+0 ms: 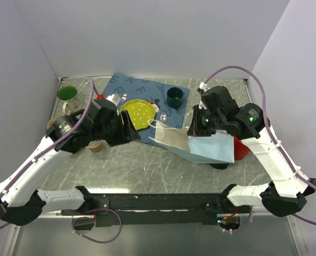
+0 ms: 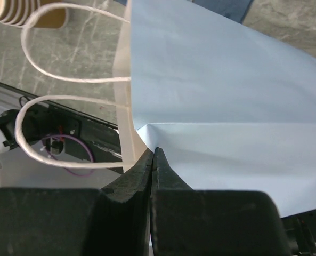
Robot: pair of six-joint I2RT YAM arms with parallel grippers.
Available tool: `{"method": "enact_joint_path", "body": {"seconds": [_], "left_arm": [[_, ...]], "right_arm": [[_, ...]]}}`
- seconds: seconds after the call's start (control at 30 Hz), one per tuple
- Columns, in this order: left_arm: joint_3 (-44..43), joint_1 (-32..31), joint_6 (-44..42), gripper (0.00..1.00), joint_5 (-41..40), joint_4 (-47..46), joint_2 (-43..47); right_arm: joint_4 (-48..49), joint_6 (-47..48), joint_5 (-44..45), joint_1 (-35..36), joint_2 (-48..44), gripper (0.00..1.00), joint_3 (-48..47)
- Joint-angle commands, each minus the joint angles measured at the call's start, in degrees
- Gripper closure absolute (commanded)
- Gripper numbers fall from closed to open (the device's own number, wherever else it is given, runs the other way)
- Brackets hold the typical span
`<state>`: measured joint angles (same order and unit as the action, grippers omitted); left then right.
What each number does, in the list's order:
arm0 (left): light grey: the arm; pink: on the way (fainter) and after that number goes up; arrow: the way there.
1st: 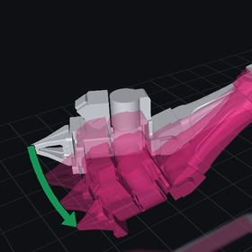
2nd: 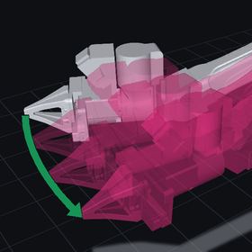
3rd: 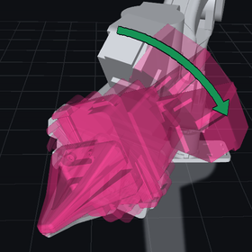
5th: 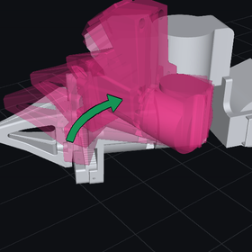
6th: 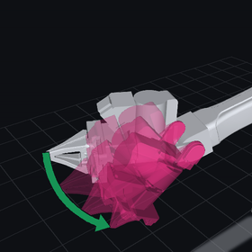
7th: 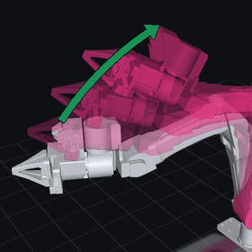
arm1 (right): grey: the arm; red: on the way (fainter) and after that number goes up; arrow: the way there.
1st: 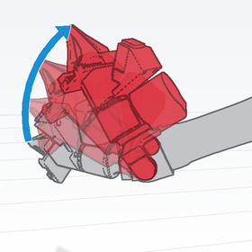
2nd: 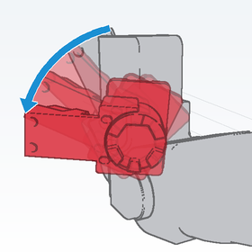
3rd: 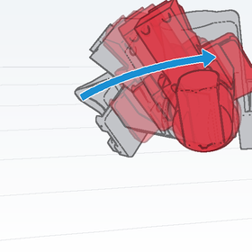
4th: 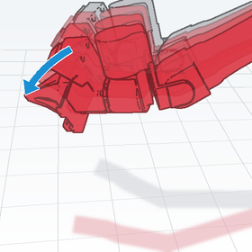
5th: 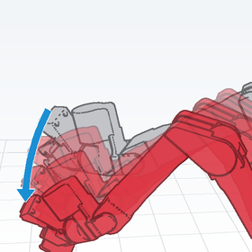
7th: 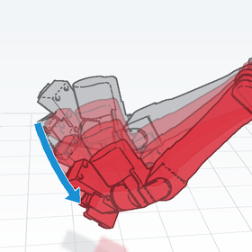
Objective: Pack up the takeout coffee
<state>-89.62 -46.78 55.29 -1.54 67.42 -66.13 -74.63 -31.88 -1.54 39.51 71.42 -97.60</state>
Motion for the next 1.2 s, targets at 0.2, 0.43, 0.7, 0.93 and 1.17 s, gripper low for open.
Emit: {"method": "enact_joint_path", "body": {"seconds": [0.2, 0.43, 0.7, 0.93, 1.17], "left_arm": [[8.86, -3.40, 5.80, 0.29, -6.96, -5.99, 6.01], [12.18, -3.40, 7.90, 0.29, -3.65, -8.52, 6.71], [23.51, -4.10, 14.67, 0.23, 1.01, -14.85, 14.97], [28.27, -4.10, 14.07, 0.19, 0.93, -20.03, 17.09], [30.56, -4.19, 13.27, 0.19, 1.81, -24.17, 12.61]], "right_arm": [[5.46, -0.02, -6.02, -0.31, -2.51, 1.00, -1.45], [5.28, -1.60, -6.81, -0.31, -3.13, 1.00, -1.80], [5.81, -2.84, -6.81, -0.31, -2.78, 1.00, -1.45], [5.64, -2.66, -6.81, -0.22, -2.16, 1.00, -2.42], [6.34, -3.72, -7.60, -0.40, -3.12, 1.00, -1.89]]}}
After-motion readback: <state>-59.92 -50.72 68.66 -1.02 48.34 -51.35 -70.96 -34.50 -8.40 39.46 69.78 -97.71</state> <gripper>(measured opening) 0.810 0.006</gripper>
